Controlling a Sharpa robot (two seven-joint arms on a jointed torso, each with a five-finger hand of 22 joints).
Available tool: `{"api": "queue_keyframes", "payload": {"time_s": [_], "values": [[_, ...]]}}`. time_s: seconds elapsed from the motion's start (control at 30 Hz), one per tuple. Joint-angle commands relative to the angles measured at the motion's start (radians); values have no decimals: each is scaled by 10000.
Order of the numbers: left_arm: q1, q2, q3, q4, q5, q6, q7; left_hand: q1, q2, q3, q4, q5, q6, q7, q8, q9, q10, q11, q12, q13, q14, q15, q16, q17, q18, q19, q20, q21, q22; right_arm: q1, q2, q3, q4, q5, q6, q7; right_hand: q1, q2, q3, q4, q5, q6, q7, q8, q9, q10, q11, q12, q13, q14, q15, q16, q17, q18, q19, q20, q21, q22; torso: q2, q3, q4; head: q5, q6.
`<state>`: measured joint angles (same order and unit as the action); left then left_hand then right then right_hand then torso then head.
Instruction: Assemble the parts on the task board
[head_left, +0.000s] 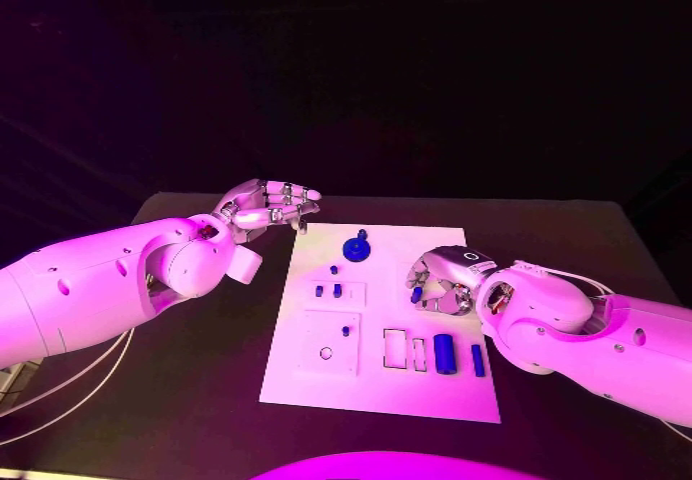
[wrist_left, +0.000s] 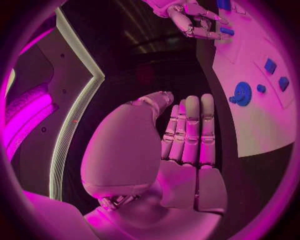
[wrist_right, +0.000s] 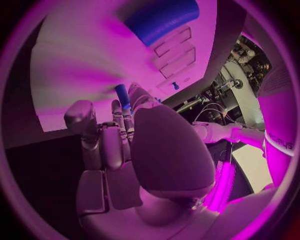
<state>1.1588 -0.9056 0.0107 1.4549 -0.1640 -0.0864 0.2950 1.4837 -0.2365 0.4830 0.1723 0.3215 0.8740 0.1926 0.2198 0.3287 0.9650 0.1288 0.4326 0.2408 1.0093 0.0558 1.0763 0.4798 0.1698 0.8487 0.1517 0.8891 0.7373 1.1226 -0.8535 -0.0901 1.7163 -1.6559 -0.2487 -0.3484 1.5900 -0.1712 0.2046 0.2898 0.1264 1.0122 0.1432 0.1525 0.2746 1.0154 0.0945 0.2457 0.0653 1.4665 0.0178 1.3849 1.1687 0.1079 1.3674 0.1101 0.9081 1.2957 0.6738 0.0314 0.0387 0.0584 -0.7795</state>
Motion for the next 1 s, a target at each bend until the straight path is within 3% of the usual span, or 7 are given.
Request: {"api": "queue_keyframes", "payload": {"time_s": [0.03,0.2,0.37,0.77,1.0], "values": [[5,7,4,21,-22,168,53,16,118,15,-65,21,-7,41,65,-8,-68,-2,45,-16,-30,11,-43,-11,134,-18,25,-34,-16,-9,33,-5,-9,-94,-131,79,-65,74,476,1,-132,175,0,40,-15,220,-23,42,-4,227,-99,27,31,39,96,-17,142,77,7,0,-3,1,-25],[6,2,4,23,-22,175,45,5,124,12,-59,21,-8,43,67,-8,-68,-1,47,-17,-29,12,-46,-11,133,-18,27,-37,-17,-20,63,-11,22,-119,-321,113,-186,-17,1774,-54,-242,666,-118,244,72,1150,-209,48,39,294,-247,148,224,-28,266,-134,596,348,-6,6,-12,2,-47],[6,1,4,22,-22,181,32,5,124,12,-59,21,-8,43,67,-8,-68,-1,47,-17,-29,12,-46,-11,133,-18,27,-37,-17,-29,71,-14,44,-220,-496,89,-244,-71,2645,-288,-416,1008,-259,518,316,1926,-419,40,143,326,-410,209,325,-75,364,-284,888,543,-12,1,-5,0,-62],[5,24,4,-3,-22,199,23,5,124,12,-59,21,-8,43,67,-8,-68,-1,47,-17,-29,12,-46,-11,133,-18,27,-37,-17,-56,9,-14,216,-430,-1113,-30,-607,-127,3747,-1073,-750,1032,-316,1008,936,2582,-554,-141,399,358,-534,263,431,-132,455,-426,1196,805,-22,-2,-1,-6,-58],[4,60,4,-40,-22,204,28,-4,135,11,-57,22,-9,43,71,-8,-69,-1,50,-17,-27,13,-53,-12,134,-18,28,-45,-20,-13,-176,30,974,-55,-1454,140,-714,-168,3882,-1197,-757,1005,-309,1085,1047,2645,-556,-183,447,362,-538,274,448,-144,474,-433,1263,857,-21,-12,11,41,-71]]}}
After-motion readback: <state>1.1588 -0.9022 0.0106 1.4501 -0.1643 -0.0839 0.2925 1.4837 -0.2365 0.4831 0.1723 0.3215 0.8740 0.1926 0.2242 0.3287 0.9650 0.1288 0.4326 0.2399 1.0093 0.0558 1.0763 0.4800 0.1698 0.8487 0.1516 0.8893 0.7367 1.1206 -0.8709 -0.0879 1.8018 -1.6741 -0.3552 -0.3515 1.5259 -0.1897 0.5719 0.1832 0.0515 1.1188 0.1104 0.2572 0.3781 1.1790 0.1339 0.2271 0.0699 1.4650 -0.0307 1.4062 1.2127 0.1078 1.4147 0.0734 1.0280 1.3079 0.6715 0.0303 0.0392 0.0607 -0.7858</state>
